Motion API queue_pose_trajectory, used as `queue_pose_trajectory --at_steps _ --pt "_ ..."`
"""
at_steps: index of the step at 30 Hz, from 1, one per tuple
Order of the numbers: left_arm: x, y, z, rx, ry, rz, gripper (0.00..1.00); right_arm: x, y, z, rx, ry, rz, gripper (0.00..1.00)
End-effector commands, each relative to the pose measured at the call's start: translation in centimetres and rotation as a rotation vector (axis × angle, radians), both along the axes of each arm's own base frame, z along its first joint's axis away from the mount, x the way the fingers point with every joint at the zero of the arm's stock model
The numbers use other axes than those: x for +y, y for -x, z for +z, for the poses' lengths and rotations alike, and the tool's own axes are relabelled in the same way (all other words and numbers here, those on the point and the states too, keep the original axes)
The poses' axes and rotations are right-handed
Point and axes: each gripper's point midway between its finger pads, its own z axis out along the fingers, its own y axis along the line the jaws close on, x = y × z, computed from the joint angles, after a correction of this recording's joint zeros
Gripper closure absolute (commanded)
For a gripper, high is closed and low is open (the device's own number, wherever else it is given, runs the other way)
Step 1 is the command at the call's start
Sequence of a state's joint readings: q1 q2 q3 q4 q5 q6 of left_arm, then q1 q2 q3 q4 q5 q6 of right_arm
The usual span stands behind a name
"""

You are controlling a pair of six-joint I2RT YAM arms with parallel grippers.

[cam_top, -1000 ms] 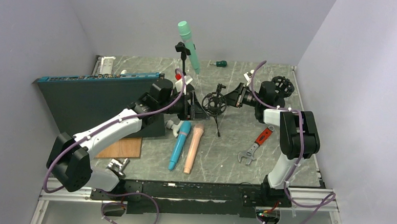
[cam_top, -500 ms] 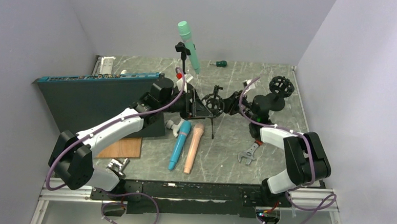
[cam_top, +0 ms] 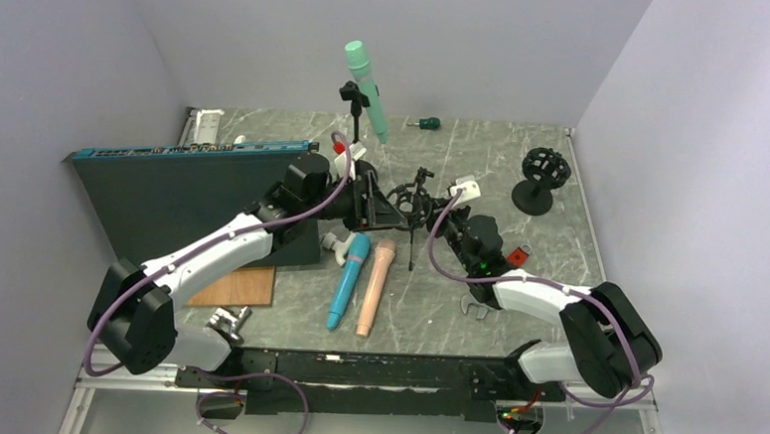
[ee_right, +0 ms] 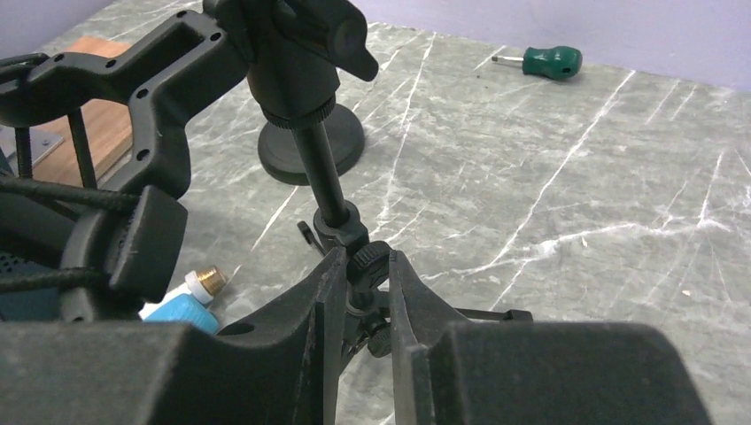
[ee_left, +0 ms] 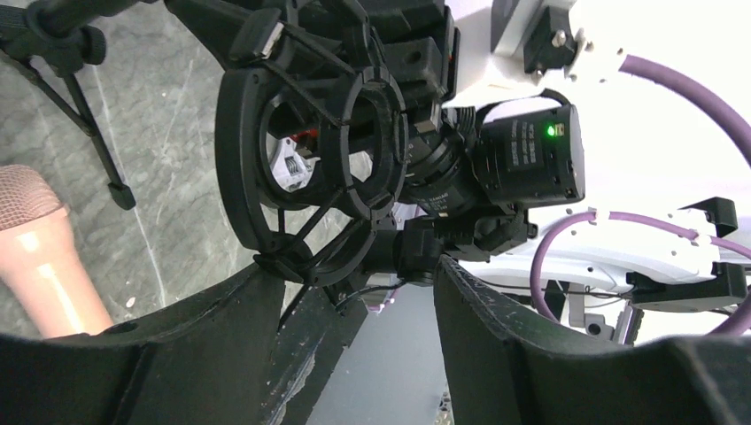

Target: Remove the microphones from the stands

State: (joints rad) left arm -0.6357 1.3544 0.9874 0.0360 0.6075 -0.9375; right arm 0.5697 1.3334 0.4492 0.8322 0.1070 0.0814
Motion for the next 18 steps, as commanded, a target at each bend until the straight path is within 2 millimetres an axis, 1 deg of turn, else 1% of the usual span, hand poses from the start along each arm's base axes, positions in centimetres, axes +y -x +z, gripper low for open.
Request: queue_pose_trajectory --at_steps 1,2,3,4,5,8,13,17,18 --pt "0.8 -0.3 2.7 -0.094 0.053 0.032 0.32 -1.5 0.5 -2.8 0.095 0.104 -0.064 1.0" --pt "1.0 -0.4 2.7 -0.098 0.046 0.039 0.32 -1.4 0.6 -2.9 0.126 0.095 -0.063 0.95" --pt "1.1 -0.3 2.5 -0.099 0.034 0.045 0.31 -1.2 0.8 -3.0 0.159 0.076 -0.061 0.85" --pt "1.3 -0.3 2.5 -0.103 0.024 0.048 0.3 -1.0 1.0 -3.2 0.197 0.058 -0.046 0.73" --pt "1.4 -0.3 2.4 -0.11 0.016 0.047 0.3 -0.7 1.3 -3.2 0.237 0.027 -0.029 0.63" --pt "1.6 -0.2 2.4 -0.128 -0.001 0.042 0.29 -0.4 2.0 -2.7 0.333 -0.067 0.02 0.48" --pt "1.5 0.0 2.6 -0.141 0.0 0.029 0.29 -1.0 3.0 -2.4 0.538 -0.23 0.095 0.41" --pt "1.6 0.1 2.5 -0.135 0.002 0.026 0.29 -1.2 3.3 -0.9 0.655 -0.402 0.219 0.4" --pt "1.6 0.1 2.5 -0.133 0.002 0.026 0.29 -1.0 3.1 -0.7 0.68 -0.43 0.233 0.4"
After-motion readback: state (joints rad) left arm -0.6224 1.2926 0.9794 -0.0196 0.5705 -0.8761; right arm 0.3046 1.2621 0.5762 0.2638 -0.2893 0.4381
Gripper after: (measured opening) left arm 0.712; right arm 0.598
